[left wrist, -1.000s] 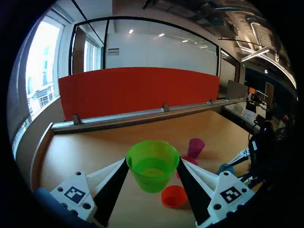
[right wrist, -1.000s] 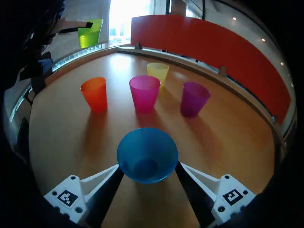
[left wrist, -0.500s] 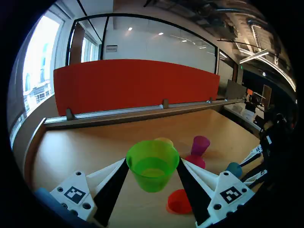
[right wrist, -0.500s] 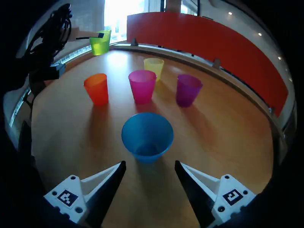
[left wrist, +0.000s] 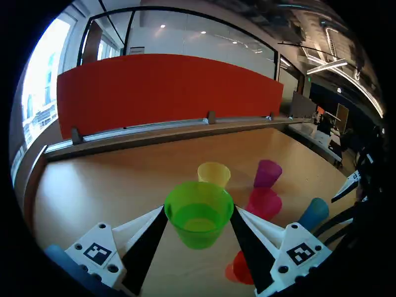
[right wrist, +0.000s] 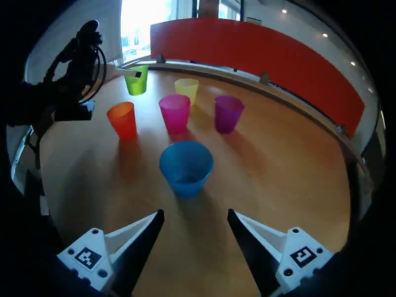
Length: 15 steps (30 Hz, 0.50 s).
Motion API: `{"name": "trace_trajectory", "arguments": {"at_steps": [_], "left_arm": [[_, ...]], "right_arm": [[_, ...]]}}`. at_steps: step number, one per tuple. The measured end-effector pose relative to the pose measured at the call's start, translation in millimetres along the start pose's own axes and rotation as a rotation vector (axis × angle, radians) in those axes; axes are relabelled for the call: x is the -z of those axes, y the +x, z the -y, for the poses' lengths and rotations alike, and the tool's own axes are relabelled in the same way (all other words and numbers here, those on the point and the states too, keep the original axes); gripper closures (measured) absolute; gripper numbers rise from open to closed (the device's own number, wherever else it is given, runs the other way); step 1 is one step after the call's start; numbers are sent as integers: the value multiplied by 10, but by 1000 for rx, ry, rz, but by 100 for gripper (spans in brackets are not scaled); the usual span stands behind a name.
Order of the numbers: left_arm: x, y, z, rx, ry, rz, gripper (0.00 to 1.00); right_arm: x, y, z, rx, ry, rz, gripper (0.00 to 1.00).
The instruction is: Pour water
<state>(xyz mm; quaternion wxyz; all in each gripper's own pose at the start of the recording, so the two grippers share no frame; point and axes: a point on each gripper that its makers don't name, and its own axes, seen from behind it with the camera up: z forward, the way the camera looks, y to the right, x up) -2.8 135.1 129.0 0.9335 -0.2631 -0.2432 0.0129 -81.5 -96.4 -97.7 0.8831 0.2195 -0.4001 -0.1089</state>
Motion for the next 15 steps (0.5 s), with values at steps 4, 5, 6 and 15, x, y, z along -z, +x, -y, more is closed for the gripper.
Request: {"name": "trace_trajectory", "arguments": {"at_steps": [4,5,6,15], "left_arm": [[-125,-112,32,5,-6,31,13],[-152,-135,39,5,-6,37,13],[-179,-156,45,4,-7,44,13],[-379,-254,47,-7,-14,93,13]], "right_arm": [[37,1,14,-9,-7,-1,0],[43,4,18,-11,-8,-1,1],[48,8,22,-12,-9,-2,1],[80,69,53,-22,-12,-16,0]]}}
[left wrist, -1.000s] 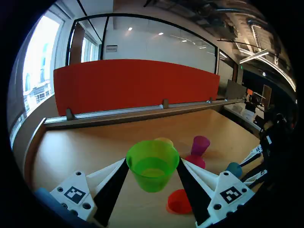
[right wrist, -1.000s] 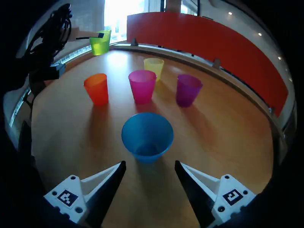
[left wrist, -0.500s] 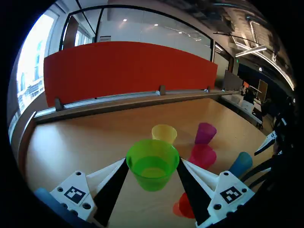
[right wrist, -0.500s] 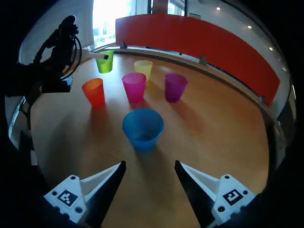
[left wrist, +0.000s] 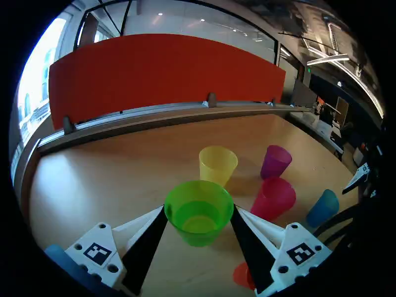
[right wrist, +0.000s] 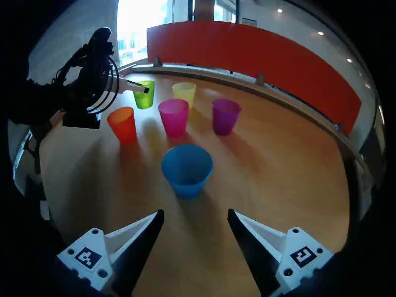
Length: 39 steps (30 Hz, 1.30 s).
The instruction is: Pour water
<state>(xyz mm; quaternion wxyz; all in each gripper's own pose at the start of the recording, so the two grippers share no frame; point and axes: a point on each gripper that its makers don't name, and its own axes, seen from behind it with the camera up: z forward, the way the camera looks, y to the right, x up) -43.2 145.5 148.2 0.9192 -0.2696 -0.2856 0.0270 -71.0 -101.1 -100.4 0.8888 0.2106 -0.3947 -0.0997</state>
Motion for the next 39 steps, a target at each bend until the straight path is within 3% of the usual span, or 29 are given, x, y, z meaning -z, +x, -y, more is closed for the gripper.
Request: {"name": "trace_trajectory", "arguments": {"at_steps": [15,33,39], "left_arm": [[-188,-199,6,-36,13,66,13],[-138,-244,26,-71,37,93,11],[-94,-221,3,-57,34,103,9]], "right_arm": [[71,23,-13,-10,-6,-11,1],[111,66,-21,-5,-4,-31,0],[123,80,-13,-6,-1,-38,0]]}}
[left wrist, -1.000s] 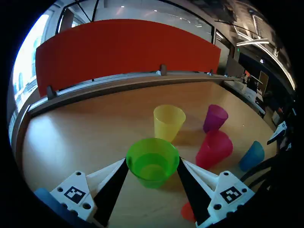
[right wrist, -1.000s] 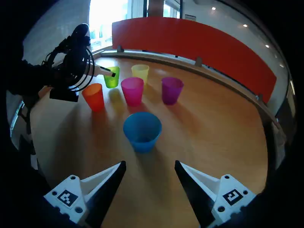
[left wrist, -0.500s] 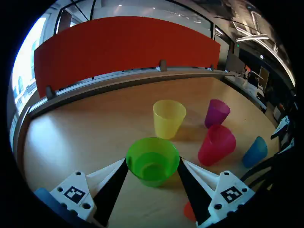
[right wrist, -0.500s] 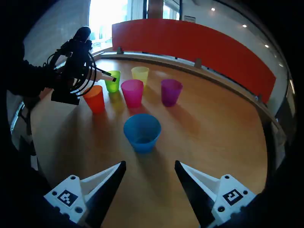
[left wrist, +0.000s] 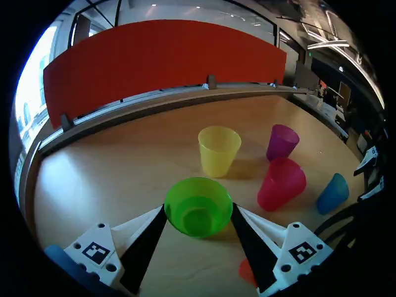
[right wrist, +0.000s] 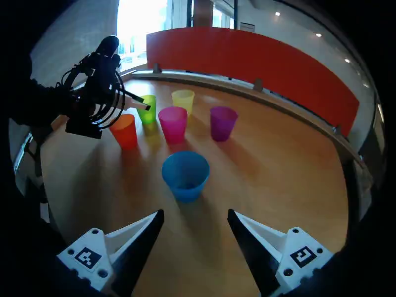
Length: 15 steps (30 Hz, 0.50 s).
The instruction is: Pour water
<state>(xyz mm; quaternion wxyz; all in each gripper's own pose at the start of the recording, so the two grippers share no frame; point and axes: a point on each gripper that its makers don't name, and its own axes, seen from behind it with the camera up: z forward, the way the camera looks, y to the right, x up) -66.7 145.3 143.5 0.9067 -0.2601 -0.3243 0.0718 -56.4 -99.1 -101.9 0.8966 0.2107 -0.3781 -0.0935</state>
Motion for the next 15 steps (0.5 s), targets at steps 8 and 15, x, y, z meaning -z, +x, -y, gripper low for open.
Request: {"name": "trace_trajectory", "arguments": {"at_steps": [8,15], "left_arm": [[74,12,12,-31,15,0,9],[120,42,-25,-41,23,-4,9]], "right_arm": [[-1,31,-10,0,2,-14,0],[14,72,-11,8,3,-29,1]]}}
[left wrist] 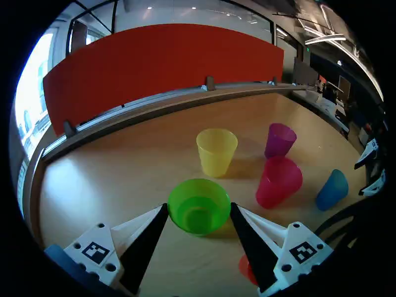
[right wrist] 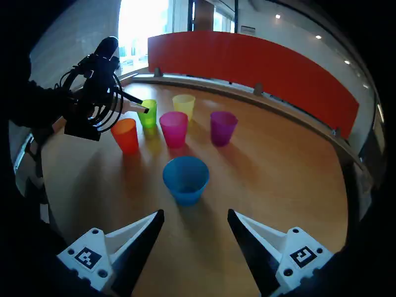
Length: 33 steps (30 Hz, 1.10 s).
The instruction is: Pour water
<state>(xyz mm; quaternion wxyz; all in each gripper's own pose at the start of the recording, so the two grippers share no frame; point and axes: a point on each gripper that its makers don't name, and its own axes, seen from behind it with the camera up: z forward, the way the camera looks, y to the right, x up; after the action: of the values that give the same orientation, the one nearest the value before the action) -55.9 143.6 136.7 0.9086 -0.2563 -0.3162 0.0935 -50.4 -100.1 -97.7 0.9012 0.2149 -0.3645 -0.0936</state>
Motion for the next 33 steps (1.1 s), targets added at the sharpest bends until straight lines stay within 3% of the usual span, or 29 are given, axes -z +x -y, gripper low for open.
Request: {"name": "trace_trajectory", "arguments": {"at_steps": [9,18,24,33], "left_arm": [[45,73,25,16,11,-20,9],[206,343,-26,38,5,-78,9],[434,546,-33,39,18,-125,9],[954,708,-15,64,84,-188,9]], "right_arm": [[49,3,-14,12,1,-9,0],[91,74,-40,16,-1,-30,0],[113,171,-61,19,-2,-58,0],[188,252,-107,18,-10,-106,0]]}}
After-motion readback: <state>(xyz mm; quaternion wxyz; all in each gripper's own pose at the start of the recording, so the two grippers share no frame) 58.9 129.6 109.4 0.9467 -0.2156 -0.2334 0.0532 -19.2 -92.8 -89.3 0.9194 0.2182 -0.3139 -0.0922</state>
